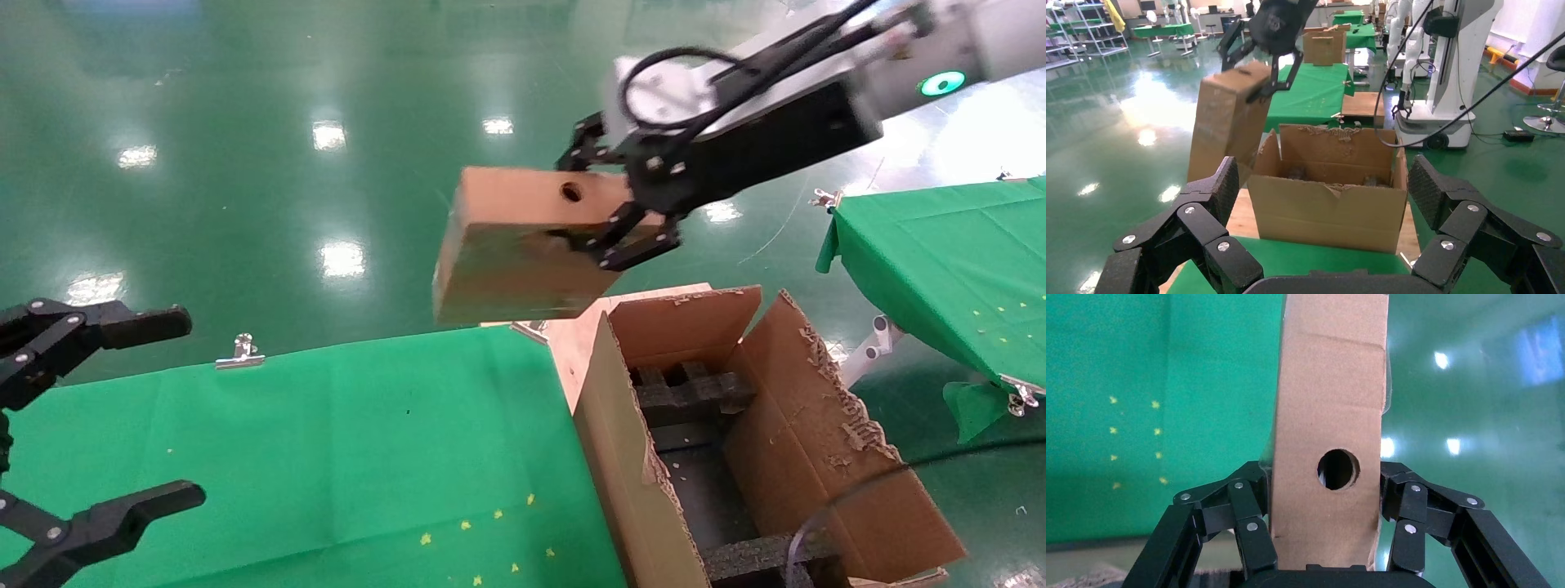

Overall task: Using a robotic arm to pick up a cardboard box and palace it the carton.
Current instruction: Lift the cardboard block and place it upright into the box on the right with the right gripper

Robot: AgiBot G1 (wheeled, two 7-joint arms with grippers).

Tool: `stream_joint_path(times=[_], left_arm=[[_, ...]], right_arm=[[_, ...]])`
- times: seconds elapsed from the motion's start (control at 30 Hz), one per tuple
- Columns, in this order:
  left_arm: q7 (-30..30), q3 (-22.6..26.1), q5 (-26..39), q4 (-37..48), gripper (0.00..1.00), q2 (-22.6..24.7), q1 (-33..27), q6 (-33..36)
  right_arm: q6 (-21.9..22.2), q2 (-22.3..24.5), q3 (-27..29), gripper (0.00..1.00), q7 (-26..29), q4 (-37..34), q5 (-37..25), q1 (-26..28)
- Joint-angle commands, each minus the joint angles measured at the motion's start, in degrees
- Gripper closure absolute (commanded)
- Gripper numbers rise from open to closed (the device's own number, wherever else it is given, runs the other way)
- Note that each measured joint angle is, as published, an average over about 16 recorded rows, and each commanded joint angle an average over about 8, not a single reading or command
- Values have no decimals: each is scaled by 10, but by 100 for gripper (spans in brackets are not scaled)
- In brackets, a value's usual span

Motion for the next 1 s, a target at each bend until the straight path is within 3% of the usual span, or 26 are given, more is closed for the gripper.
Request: stream_joint_path(times=[0.03,0.4,0.63,1.0], left_arm=[[0,0,0,0,0,0,0,0],[0,0,0,0,0,0,0,0],[0,0,0,0,0,0,0,0],[0,0,0,0,0,0,0,0]], right_arm=[[0,14,-12,100,1,-5,10,11],[1,157,-104,100,22,14,-6,66],[5,235,-153,100,43,40,-18,67],[24,270,-189,100,73,71,16,31]])
